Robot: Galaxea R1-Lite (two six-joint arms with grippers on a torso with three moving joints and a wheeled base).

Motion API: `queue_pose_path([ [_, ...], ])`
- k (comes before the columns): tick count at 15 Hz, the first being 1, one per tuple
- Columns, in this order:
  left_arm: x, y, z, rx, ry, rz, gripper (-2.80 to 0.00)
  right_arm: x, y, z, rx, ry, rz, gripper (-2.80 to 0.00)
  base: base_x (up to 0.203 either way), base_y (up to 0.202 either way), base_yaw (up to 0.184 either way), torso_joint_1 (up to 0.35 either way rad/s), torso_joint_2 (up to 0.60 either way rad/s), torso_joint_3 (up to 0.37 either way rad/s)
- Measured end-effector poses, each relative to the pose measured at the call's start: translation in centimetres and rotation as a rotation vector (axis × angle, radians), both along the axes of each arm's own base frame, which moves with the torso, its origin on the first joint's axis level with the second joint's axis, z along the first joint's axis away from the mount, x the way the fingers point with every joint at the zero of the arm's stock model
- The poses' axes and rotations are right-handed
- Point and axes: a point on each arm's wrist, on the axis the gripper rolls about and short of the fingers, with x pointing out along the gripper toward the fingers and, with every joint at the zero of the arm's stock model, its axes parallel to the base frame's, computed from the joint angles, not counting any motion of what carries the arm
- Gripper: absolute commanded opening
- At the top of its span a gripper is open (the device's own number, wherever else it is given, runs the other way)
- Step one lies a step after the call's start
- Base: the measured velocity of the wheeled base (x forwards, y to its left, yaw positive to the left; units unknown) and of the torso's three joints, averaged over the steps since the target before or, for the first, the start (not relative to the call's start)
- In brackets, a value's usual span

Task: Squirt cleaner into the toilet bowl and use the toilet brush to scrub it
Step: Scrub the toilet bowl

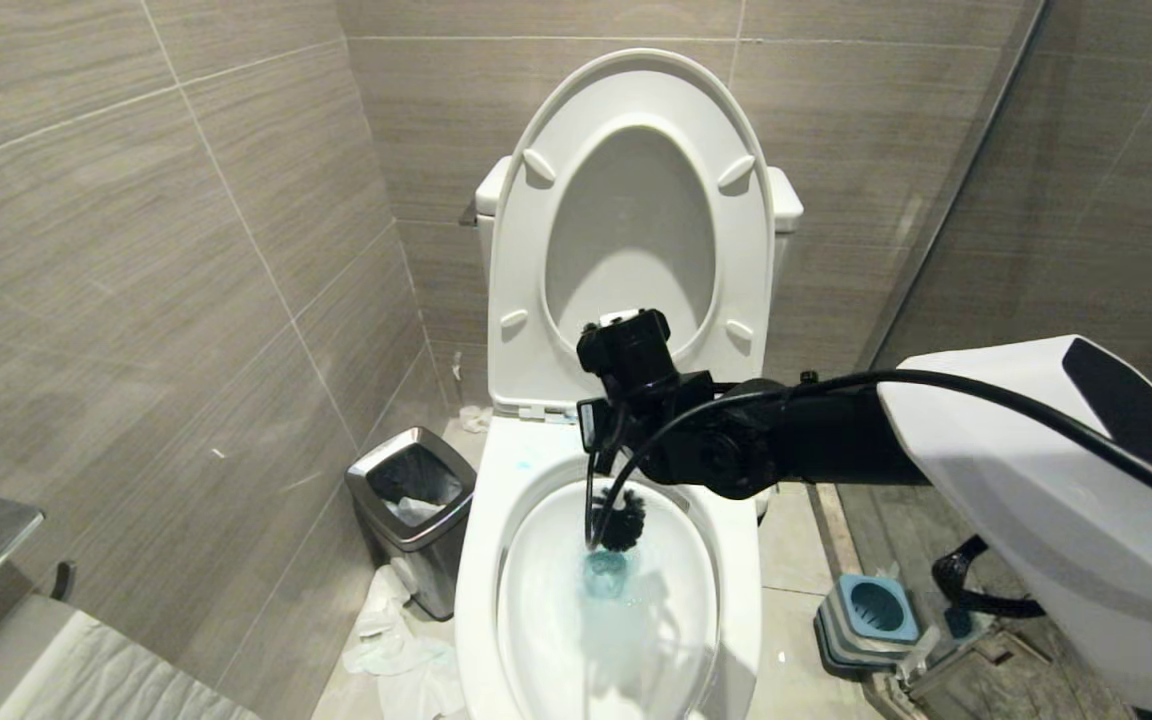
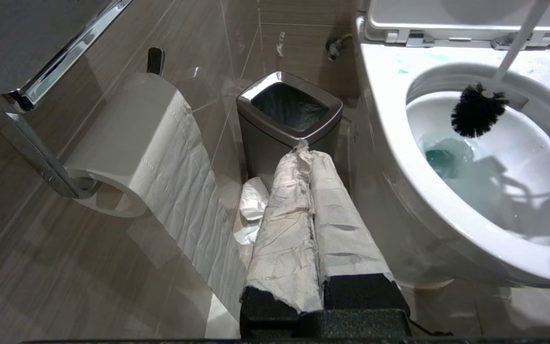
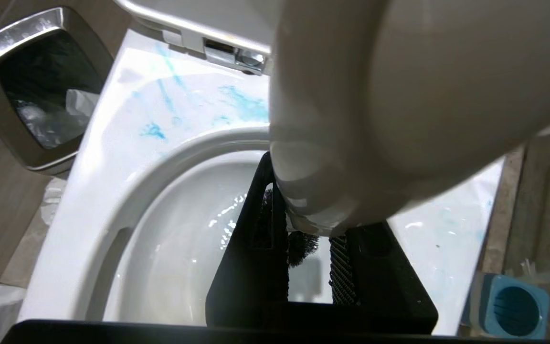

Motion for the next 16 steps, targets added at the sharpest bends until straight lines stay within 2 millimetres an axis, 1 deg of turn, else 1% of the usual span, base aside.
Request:
queue_pose_path([
  [4,0.0,0.0,0.0,-0.001,0.000,0.000,-2.80,-0.5,-0.8,0.4,-0.003,0.010,-0.003,-2.80,0.000,0.000,0.000,0.000,0.00,0.000],
  [7,0.0,0.0,0.0,-0.001,0.000,0.000,-2.80,-0.3,-0.5,-0.3,-0.006,0.017,-0.004,-2.80,0.000,0.000,0.000,0.000,0.00,0.000],
  [9,0.0,0.0,0.0,0.000,0.000,0.000,-2.80,0.2,-0.1,-1.7,-0.016,0.032,-0.005,-2.80,0.000,0.000,0.000,0.000,0.00,0.000],
  [14,0.0,0.0,0.0,0.000,0.000,0.000,-2.80,2.0,1.4,-7.0,-0.054,0.089,0.008,-2.80,0.000,0.000,0.000,0.000,0.00,0.000],
  [16,0.0,0.0,0.0,0.000,0.000,0.000,-2.80,2.5,1.8,-8.5,-0.062,0.103,0.014,-2.80,0.000,0.000,0.000,0.000,0.00,0.000],
])
